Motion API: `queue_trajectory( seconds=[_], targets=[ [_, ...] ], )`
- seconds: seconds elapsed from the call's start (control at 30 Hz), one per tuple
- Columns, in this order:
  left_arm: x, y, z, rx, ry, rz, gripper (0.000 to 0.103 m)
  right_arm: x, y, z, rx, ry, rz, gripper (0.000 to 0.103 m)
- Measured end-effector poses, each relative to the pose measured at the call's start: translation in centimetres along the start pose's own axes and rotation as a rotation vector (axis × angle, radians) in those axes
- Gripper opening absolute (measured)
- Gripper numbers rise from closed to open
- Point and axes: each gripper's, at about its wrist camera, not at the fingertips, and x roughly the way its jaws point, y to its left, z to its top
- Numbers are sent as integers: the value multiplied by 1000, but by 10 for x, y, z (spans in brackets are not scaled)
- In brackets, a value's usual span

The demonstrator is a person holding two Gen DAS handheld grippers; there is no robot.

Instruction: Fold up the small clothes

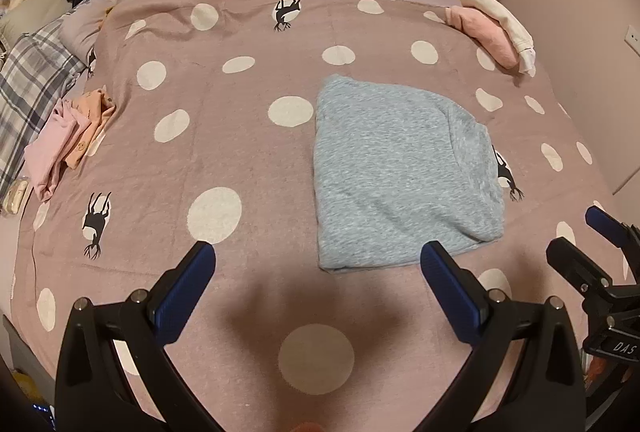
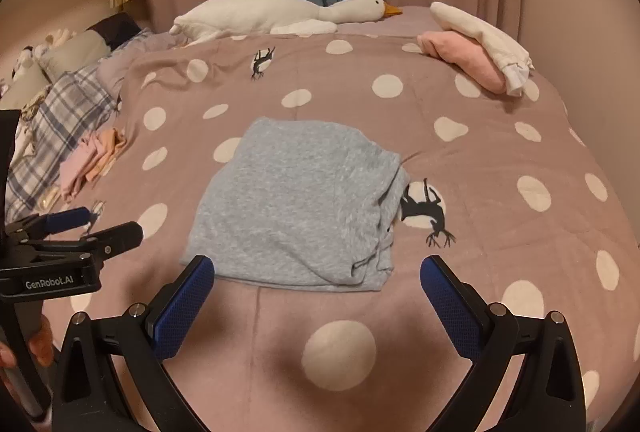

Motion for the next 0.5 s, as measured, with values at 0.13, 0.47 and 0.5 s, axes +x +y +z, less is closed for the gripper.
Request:
queue_trajectory(
  seconds=[0.13, 0.47, 0.5],
  targets=[
    [1, -2, -1, 9, 10, 3, 103, 0, 1, 1, 6, 5, 1, 102],
    [0, -4, -1, 16, 12, 10, 103, 4, -2, 2, 27, 17, 9, 102],
    [0, -4, 0, 16, 11, 14, 103, 4, -2, 3, 27, 17, 10, 102]
  ],
)
